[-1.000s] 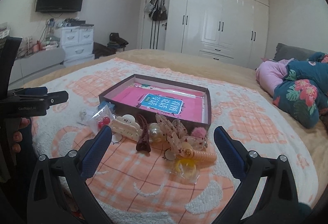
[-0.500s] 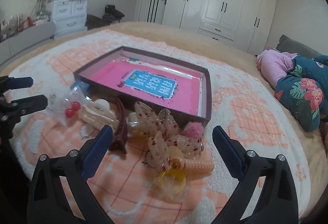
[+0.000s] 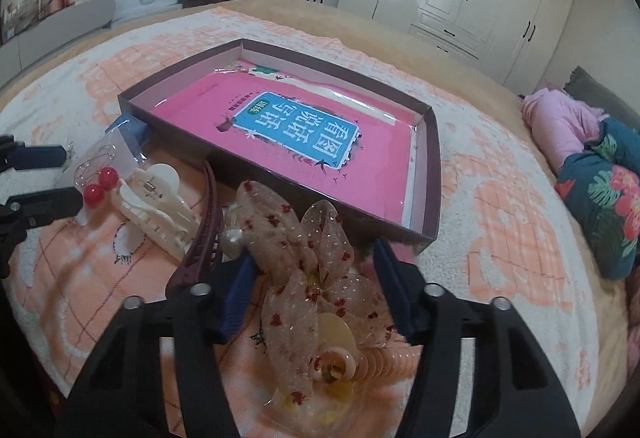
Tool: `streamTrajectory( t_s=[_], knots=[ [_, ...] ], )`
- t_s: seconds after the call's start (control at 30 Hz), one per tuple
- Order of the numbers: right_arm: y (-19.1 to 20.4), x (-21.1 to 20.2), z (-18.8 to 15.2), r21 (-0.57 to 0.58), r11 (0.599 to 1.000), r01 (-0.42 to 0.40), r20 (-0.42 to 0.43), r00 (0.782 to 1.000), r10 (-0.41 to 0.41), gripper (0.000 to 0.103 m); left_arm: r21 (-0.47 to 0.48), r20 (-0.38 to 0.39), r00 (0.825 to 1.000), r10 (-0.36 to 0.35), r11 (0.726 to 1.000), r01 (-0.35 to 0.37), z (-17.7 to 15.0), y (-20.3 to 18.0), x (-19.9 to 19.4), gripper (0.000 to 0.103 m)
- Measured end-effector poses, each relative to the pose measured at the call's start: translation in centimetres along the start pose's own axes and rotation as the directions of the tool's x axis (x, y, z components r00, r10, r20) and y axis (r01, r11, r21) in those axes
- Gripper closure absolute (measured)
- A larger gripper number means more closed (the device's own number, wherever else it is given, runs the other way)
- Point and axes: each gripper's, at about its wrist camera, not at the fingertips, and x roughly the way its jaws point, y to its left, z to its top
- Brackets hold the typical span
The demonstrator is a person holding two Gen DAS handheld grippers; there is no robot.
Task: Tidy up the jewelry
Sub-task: 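Reach the right tool to the pink-dotted bow clip and grasp it, then carry the bow clip with the right tool into the tray and release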
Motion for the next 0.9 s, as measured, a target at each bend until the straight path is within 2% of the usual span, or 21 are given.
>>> streamTrajectory(
  t_s=[0.07, 0.13, 0.23, 0.33, 0.6, 0.9],
  knots=[
    [-0.1, 0.0, -0.2, 0.012, 1.000, -0.017, 0.004, 1.000, 0.017, 0.070, 0.001, -0.005, 1.000, -0.002, 1.000, 0.002, 0.0, -0.1, 0.2, 0.051],
    [-0.3, -0.1, -0.4, 0.023, 0.999, -0.044, 0.015, 0.999, 0.043, 0.081, -0.002, -0.014, 1.000, -0.006, 1.000, 0.006, -0.1, -0.1, 0.5, 0.064],
    [-0.3, -0.8, -0.3, 0.032, 0.997, -0.068, 0.047, 0.997, 0.067, 0.087, 0.007, -0.023, 1.000, -0.014, 1.000, 0.015, -0.1, -0.3, 0.7, 0.079],
    [-0.9, -1.6, -0.2, 0.060, 0.994, -0.097, 0.086, 0.992, 0.092, 0.090, 0.022, -0.016, 1.000, -0.021, 1.000, 0.022, -0.2, -0.5, 0.6, 0.089],
    [-3.5, -3.6, 0.1, 0.159, 0.967, -0.198, 0.184, 0.968, 0.168, 0.092, 0.029, 0.083, 0.996, -0.035, 0.999, 0.033, 1.3, -0.7, -1.8, 0.092],
    [-6.8, -5.2, 0.5, 0.257, 0.938, -0.234, 0.272, 0.949, 0.162, 0.092, 0.028, 0.154, 0.988, -0.024, 0.999, 0.020, 5.1, -1.1, -1.8, 0.093]
  ],
)
